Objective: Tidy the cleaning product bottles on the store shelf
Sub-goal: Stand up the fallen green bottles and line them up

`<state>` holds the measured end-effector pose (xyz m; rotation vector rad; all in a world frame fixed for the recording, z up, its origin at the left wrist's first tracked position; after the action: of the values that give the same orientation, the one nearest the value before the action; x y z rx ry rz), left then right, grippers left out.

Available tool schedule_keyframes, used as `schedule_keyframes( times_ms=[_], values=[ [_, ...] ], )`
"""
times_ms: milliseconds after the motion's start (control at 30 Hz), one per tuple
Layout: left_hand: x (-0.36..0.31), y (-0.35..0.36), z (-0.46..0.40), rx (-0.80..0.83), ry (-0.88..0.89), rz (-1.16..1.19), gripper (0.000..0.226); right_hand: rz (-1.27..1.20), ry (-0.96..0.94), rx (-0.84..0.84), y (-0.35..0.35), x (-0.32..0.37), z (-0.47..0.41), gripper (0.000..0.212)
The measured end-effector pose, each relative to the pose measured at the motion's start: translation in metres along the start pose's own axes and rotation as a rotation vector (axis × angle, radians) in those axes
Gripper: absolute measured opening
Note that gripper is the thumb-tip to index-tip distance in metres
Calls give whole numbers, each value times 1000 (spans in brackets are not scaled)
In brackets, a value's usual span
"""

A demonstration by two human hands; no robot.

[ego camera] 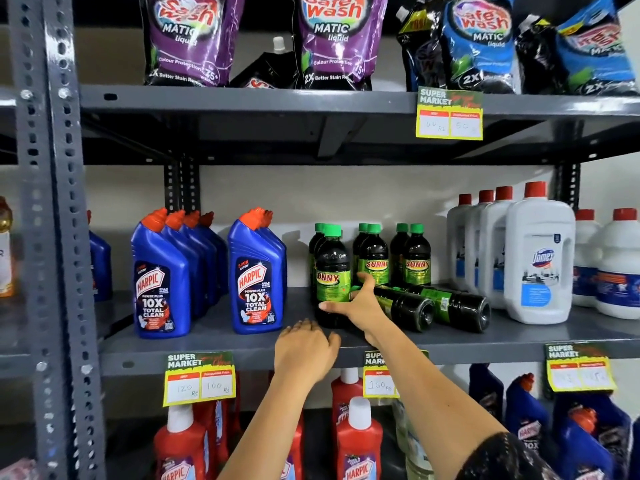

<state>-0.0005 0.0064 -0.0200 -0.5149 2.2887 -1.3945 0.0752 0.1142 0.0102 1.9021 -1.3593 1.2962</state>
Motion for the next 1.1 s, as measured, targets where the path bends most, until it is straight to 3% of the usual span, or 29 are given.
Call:
schedule_keyframes(
  times_ms=[133, 300, 600, 700, 767, 833, 900, 967, 1033, 1100],
  values=[
    [0, 1, -1, 10, -7, 5, 59, -22, 18, 37, -2, 0, -2, 105],
    [-1, -1, 1, 14, -6, -16, 58, 174, -59, 92, 6, 1, 1, 127],
    [-1, 0, 0, 35, -15, -10, 56, 178, 1, 40, 0, -2, 0, 92],
    [0, 0, -1, 43, -16, -18, 56, 179, 9, 97, -1, -1, 3, 108],
    [-1, 0, -3, 72, -15, -21, 59, 275, -104, 56, -12, 8, 11, 111],
    [-1, 0, -5, 106, -13, -28, 62, 506, -355, -62, -31, 24, 18, 88],
    [-2, -1, -7, 142, -17, -32, 63, 903, -515, -124, -53, 38, 18, 68],
    [-5, -3, -11, 191, -39, -42, 67, 1196, -328, -13, -72, 38, 3, 70],
    [-10, -5, -18, 267, -70, -54, 76, 1263, -22, 208, -83, 33, -9, 83],
    [-16, -6, -20, 315, -93, -68, 86, 1275, 92, 335, -85, 30, -13, 95]
  ],
)
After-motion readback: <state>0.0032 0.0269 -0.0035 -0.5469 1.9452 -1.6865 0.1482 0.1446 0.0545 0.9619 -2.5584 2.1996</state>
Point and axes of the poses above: each hand's wrist, its own z-axis away from the middle knuckle, its own y-axis out of the palm, x = y × z, the point moved 2 cm from there along -z, towards the middle knuckle, and after that the axes turned 9 degrees about -y, right-handed, at the moved point
